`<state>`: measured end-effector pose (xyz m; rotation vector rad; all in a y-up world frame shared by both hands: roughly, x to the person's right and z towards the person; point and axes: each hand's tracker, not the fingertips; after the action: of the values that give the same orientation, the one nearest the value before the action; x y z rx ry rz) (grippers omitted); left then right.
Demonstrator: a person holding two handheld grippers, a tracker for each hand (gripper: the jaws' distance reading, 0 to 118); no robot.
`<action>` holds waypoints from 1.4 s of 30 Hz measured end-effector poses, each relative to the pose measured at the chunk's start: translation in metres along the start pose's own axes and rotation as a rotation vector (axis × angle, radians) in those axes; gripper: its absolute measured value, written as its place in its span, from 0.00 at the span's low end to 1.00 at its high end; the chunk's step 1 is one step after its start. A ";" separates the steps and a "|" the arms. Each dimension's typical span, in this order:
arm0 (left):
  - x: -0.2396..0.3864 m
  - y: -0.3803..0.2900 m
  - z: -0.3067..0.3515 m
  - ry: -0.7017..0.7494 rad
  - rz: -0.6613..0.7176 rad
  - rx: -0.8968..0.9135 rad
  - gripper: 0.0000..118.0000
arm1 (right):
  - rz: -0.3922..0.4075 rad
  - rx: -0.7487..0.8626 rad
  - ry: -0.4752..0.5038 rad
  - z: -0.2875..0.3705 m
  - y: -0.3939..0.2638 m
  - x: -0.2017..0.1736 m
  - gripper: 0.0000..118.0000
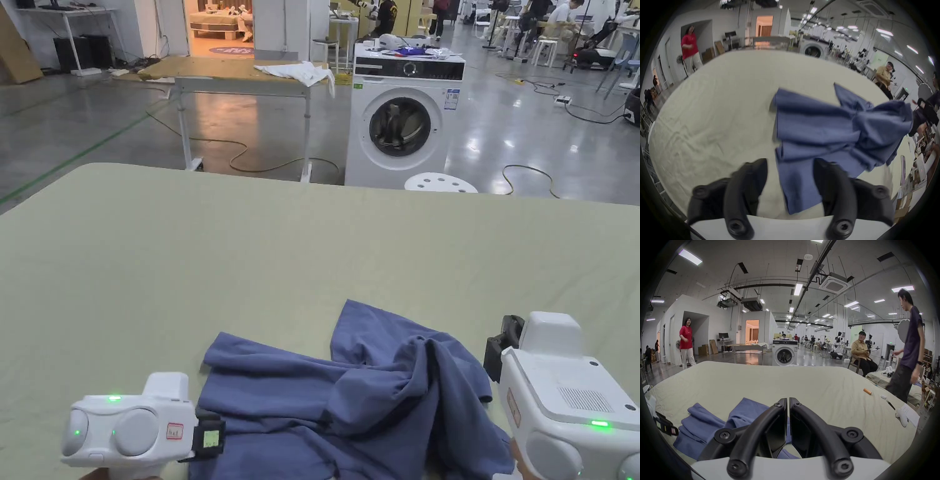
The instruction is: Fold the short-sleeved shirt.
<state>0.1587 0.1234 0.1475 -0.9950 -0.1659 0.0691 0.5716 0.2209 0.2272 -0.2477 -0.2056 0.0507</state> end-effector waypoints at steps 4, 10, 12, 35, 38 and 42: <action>0.012 -0.015 -0.018 0.034 -0.030 -0.067 0.54 | 0.004 -0.033 -0.005 -0.001 -0.010 0.004 0.02; 0.043 -0.026 -0.018 0.073 -0.178 -0.012 0.00 | -0.007 -0.112 -0.017 -0.005 -0.022 0.020 0.02; 0.046 -0.026 -0.021 0.038 -0.181 -0.023 0.00 | -0.017 -0.156 0.001 -0.005 -0.026 0.028 0.02; 0.011 0.007 0.034 -0.088 -0.051 0.217 0.00 | -0.074 -0.597 0.201 -0.041 -0.107 0.035 0.03; 0.010 0.020 0.054 -0.090 -0.053 0.314 0.00 | -0.074 -0.498 0.183 -0.028 -0.080 0.048 0.03; 0.003 0.054 0.090 -0.099 -0.041 0.446 0.00 | -0.082 -0.352 0.145 -0.015 -0.024 0.068 0.03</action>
<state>0.1473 0.2274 0.1506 -0.5437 -0.2494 0.1127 0.6415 0.1989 0.2320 -0.5917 -0.0791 -0.0857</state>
